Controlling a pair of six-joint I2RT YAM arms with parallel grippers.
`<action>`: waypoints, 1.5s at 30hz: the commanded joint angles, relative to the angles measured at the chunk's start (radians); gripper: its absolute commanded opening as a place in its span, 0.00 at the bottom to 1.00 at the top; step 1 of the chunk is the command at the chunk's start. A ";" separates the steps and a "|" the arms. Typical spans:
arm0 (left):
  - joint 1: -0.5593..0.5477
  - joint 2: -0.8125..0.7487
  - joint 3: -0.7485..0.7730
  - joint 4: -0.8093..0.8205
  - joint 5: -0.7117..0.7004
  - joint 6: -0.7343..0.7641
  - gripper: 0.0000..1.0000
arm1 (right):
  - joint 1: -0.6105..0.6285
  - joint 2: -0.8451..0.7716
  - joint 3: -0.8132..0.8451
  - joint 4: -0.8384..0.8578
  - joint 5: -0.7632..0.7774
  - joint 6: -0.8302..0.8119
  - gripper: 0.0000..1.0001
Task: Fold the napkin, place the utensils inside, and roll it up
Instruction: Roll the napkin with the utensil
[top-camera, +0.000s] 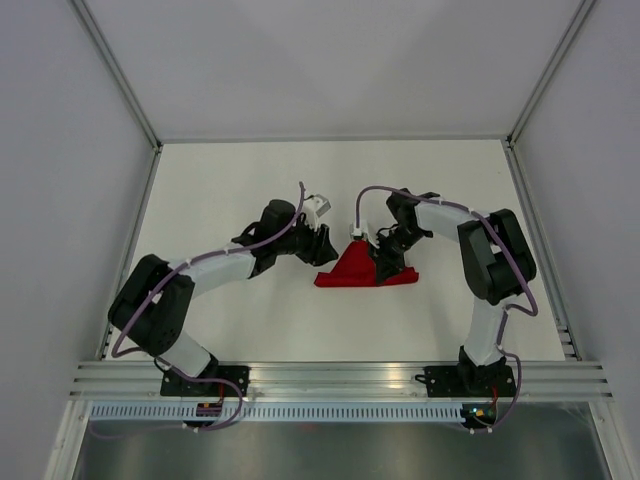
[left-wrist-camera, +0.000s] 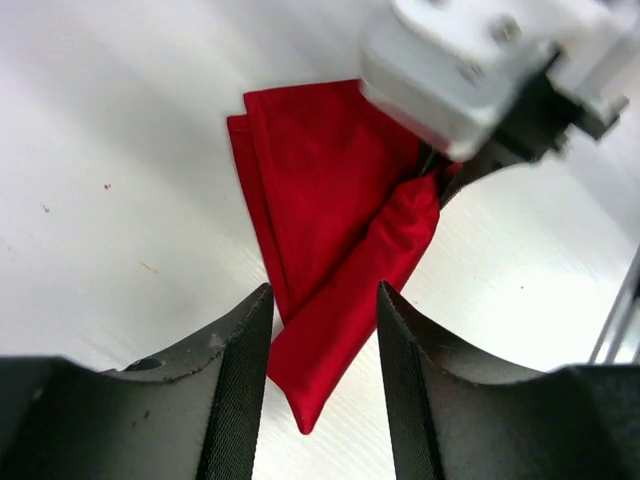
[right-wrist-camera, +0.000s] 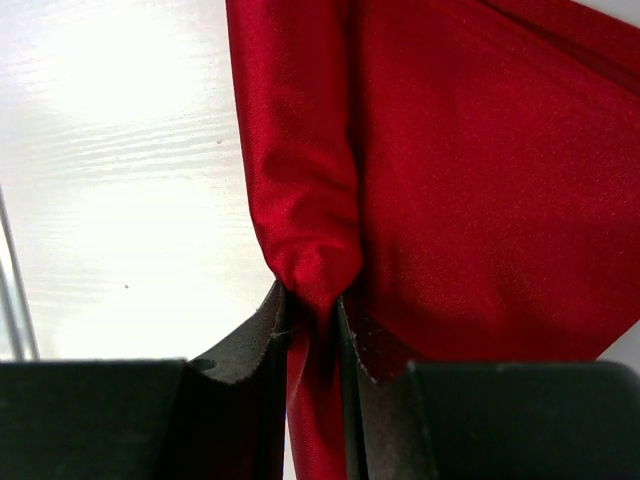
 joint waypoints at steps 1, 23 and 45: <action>-0.067 -0.082 -0.094 0.199 -0.193 -0.035 0.52 | -0.015 0.121 0.065 -0.181 0.001 -0.099 0.04; -0.539 0.205 0.108 0.062 -0.708 0.485 0.55 | -0.039 0.380 0.294 -0.315 0.021 -0.056 0.05; -0.534 0.375 0.166 0.017 -0.600 0.530 0.31 | -0.052 0.449 0.365 -0.348 0.027 -0.051 0.05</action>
